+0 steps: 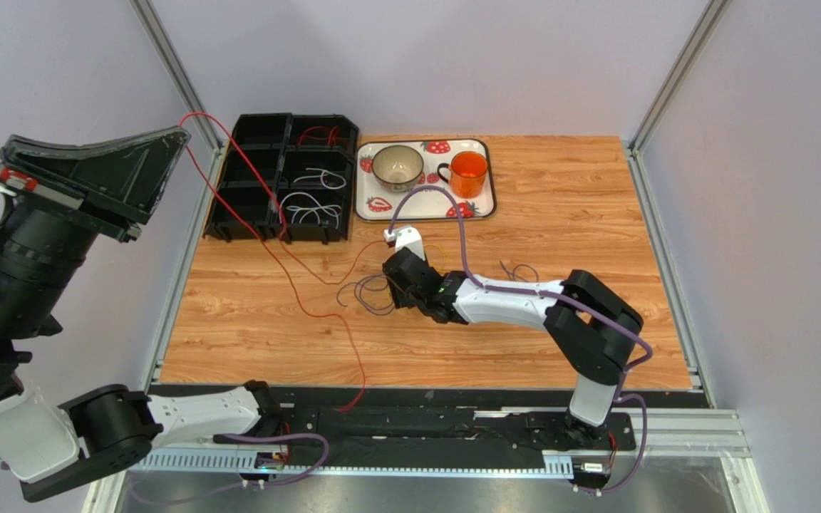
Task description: Untangle the cables
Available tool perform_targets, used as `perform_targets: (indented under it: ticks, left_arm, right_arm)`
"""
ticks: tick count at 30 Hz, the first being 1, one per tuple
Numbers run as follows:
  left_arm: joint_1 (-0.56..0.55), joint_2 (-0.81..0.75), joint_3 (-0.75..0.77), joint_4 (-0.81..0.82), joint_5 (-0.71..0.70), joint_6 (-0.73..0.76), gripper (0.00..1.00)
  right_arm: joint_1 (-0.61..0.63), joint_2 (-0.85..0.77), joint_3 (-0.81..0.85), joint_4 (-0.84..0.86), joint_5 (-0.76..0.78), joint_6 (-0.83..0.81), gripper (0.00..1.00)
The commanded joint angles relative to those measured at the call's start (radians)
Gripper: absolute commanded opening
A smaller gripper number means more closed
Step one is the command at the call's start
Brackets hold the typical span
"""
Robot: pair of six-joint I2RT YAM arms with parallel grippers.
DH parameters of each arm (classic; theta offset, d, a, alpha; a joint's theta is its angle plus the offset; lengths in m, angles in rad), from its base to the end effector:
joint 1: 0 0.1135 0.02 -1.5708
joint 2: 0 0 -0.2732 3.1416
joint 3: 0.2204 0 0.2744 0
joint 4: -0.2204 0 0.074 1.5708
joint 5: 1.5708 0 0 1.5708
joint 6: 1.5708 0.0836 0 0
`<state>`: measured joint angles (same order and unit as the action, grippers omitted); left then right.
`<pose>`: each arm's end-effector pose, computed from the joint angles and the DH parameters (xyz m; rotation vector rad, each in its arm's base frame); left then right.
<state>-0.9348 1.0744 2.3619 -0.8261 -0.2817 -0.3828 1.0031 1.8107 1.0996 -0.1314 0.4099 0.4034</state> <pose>0.0456 -0.0226 0.6963 0.0605 1.1851 -1.0132 0.2578 0.3423 0.1371 -0.5110 2.2770 0.2046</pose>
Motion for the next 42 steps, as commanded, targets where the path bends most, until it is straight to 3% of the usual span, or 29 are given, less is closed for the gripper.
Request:
perform_targets:
  ticks: [1,4,7,13,17,18,20,23,29,33,38,42]
  left_arm:
    - [0.002,-0.028,-0.145,0.035,-0.112,0.091,0.0]
    - [0.002,-0.019,-0.199,0.009,-0.241,0.142,0.0]
    - [0.002,-0.002,-0.26,0.007,-0.341,0.212,0.0]
    - [0.049,0.097,-0.311,-0.002,-0.527,0.326,0.0]
    - [0.207,0.192,-0.235,-0.126,-0.459,0.285,0.0]
    - [0.238,0.231,-0.189,-0.146,-0.424,0.271,0.0]
    - [0.304,0.248,-0.184,-0.125,-0.392,0.275,0.0]
    - [0.379,0.274,-0.175,-0.094,-0.338,0.266,0.0]
    - [0.557,0.459,0.171,-0.125,-0.122,0.167,0.0]
    - [0.643,0.449,0.165,0.049,-0.08,0.143,0.0]
    - [0.651,0.395,0.008,0.39,-0.14,0.163,0.0]
    - [0.689,0.394,-0.027,0.596,-0.169,0.15,0.0]
  right_arm:
    - [-0.003,-0.135,0.029,-0.115,0.067,0.02,0.48]
    - [-0.027,-0.189,0.069,-0.274,0.147,0.035,0.61]
    - [-0.067,-0.252,0.089,-0.399,0.133,0.061,0.64]
    - [-0.07,-0.43,-0.021,-0.477,-0.026,0.101,0.73]
    - [-0.07,-0.569,-0.15,-0.441,-0.297,0.147,0.77]
    - [-0.067,-0.609,-0.18,-0.406,-0.334,0.159,0.87]
    - [-0.066,-0.674,-0.273,-0.376,-0.387,0.205,0.95]
    - [-0.067,-0.766,-0.334,-0.373,-0.395,0.238,0.96]
    - [-0.064,-0.784,-0.29,-0.502,-0.434,0.213,0.93]
    - [-0.064,-0.766,-0.238,-0.58,-0.436,0.167,0.93]
    - [-0.064,-0.716,-0.213,-0.591,-0.43,0.118,0.94]
    - [-0.064,-0.631,-0.17,-0.608,-0.45,0.101,0.93]
